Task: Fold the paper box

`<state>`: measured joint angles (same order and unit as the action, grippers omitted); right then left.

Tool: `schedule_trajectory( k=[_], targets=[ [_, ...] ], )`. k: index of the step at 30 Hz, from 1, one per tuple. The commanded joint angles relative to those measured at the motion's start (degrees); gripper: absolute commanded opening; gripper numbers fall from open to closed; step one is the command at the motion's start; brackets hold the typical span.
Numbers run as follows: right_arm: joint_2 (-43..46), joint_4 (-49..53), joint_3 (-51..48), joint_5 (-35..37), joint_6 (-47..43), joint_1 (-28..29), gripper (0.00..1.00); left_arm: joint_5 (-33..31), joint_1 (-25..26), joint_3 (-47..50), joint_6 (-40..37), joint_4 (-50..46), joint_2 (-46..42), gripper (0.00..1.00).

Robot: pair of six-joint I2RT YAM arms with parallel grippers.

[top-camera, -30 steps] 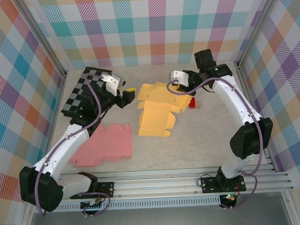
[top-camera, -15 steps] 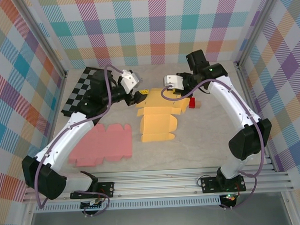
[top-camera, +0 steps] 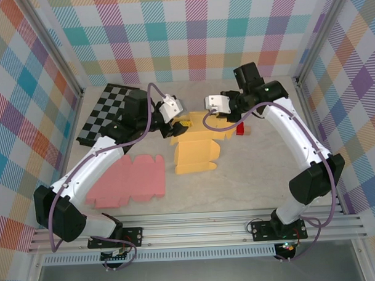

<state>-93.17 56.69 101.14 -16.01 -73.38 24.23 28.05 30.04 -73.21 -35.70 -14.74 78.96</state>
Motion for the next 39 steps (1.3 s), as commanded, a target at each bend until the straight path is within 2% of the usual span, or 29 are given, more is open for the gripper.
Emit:
schedule_trajectory(
  k=[1, 4, 6, 7, 10, 14, 21, 26, 29, 32, 34, 36, 39],
  targets=[
    [1.13, 1.45, -0.42, -1.21, -1.58, 1.52, 0.00, 1.14, 1.31, -2.14, -1.39, -0.66, 1.08, 0.59],
    [1.23, 2.43, -0.42, -1.38, -1.85, 2.51, 0.00, 1.16, 1.77, -2.94, -1.82, -0.67, 1.65, 0.59],
    [1.40, 2.89, -0.63, -1.31, -2.00, 2.88, 0.00, 1.44, 1.99, -3.19, -1.92, -2.64, 1.74, 0.54],
    [1.50, 2.94, -0.90, -1.15, -2.07, 3.01, 0.00, 1.68, 2.10, -3.21, -1.91, -2.79, 1.71, 0.48],
    [1.74, 2.91, -1.75, -0.41, -2.20, 3.19, 0.00, 2.00, 2.30, -3.04, -1.91, -2.85, 1.36, 0.21],
    [2.00, 2.56, -2.87, 0.11, -2.45, 3.19, 0.00, 2.95, 2.39, -2.18, -2.07, -2.91, 0.33, 0.01],
    [1.97, 2.59, -3.75, 0.06, -1.87, 3.33, 0.00, 2.02, 2.39, -0.84, -1.91, -2.86, -0.37, 0.00],
    [1.68, 0.73, -5.64, 3.19, 0.48, 3.22, 0.00, -5.91, 1.41, 1.15, 5.73, 3.52, -1.77, 0.40],
    [1.58, -2.30, -6.39, 6.03, 4.47, 2.78, 0.00, -10.71, -1.31, 5.75, 14.99, 10.57, -5.34, 0.44],
    [1.28, -4.04, -6.47, 7.34, 8.57, 1.58, 0.00, -13.29, -3.38, 14.22, 24.71, 16.85, -11.09, 0.54],
    [1.43, -5.47, -7.36, 7.99, 10.00, 0.86, 0.00, -13.63, -3.42, 21.06, 27.71, 19.27, -15.31, 0.60],
    [1.49, -6.64, -8.42, 7.86, 10.65, 0.15, 0.00, -19.70, -1.61, 27.96, 30.92, 24.54, -18.65, 0.70],
    [1.78, -8.16, -9.29, 6.07, 11.47, -1.00, 0.00, -21.78, -2.68, 34.88, 42.37, 30.91, -18.93, 0.69]
  ],
)
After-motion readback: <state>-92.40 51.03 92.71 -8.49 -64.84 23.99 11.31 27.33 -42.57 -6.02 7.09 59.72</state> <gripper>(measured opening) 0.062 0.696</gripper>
